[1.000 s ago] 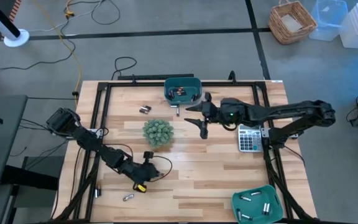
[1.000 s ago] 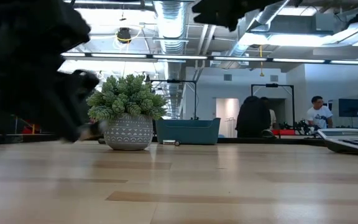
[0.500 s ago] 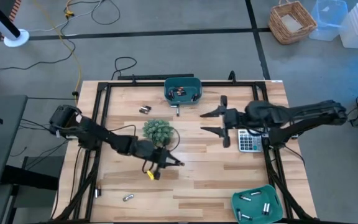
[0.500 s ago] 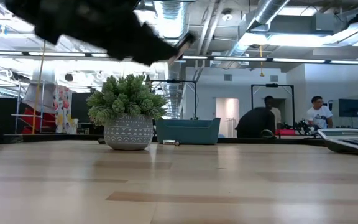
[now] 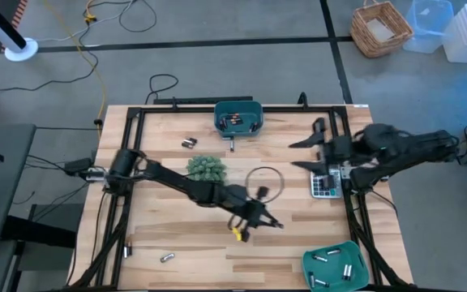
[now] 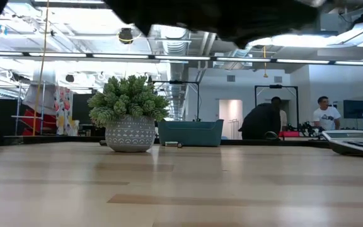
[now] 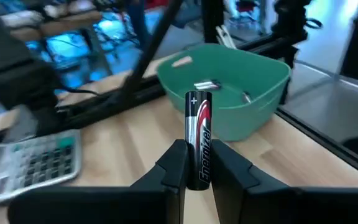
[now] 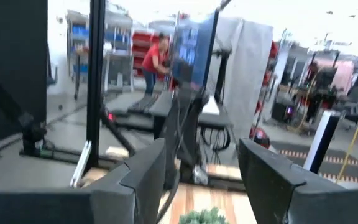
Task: Sort batteries
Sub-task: Put the silver battery into the green bin
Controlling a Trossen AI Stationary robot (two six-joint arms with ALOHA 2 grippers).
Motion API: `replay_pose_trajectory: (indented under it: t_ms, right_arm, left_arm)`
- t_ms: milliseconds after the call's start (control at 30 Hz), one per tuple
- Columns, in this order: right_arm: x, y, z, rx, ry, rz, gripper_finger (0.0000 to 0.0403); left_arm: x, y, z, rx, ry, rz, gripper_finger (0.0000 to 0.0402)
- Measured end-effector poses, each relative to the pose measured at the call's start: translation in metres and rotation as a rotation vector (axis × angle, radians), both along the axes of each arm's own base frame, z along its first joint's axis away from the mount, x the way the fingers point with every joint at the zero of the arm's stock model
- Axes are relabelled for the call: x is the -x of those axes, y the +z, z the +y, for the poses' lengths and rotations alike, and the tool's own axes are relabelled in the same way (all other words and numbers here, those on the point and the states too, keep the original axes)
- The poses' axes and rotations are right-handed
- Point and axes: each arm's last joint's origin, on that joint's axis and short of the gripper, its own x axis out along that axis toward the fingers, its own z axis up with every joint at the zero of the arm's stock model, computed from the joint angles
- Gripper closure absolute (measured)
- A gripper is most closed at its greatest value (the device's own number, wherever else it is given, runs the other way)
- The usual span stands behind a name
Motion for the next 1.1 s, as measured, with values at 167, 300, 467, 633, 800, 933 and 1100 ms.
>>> replay_pose_trajectory:
  t_ms: [167, 300, 467, 633, 800, 933, 1100]
  right_arm:
    - [0.035, 0.015, -0.007, -0.049, 0.006, -0.112, 0.0188]
    - [0.052, 0.018, -0.010, -0.075, 0.010, -0.139, 0.0188]
    - [0.059, 0.016, -0.011, -0.115, 0.018, -0.113, 0.0188]
    - [0.060, 0.015, -0.012, -0.124, 0.019, -0.097, 0.0188]
    - [0.060, 0.014, -0.012, -0.125, 0.019, -0.093, 0.0188]
    - [0.060, 0.014, -0.012, -0.125, 0.019, -0.088, 0.0188]
    - [0.060, 0.014, -0.012, -0.124, 0.018, -0.088, 0.0188]
  left_arm:
    - [-0.043, -0.003, -0.011, 0.015, -0.127, 0.026, 0.0361]
    - [-0.069, -0.004, -0.017, 0.053, -0.238, 0.005, 0.0361]
    - [-0.097, -0.004, -0.022, 0.101, -0.294, -0.034, 0.0361]
    - [-0.122, -0.010, -0.030, 0.135, -0.308, -0.024, 0.0361]
    - [-0.133, -0.023, -0.033, 0.206, -0.302, -0.037, 0.0361]
    - [-0.133, -0.029, -0.035, 0.236, -0.291, 0.001, 0.0361]
    - [-0.132, -0.029, -0.040, 0.238, -0.303, 0.011, 0.0361]
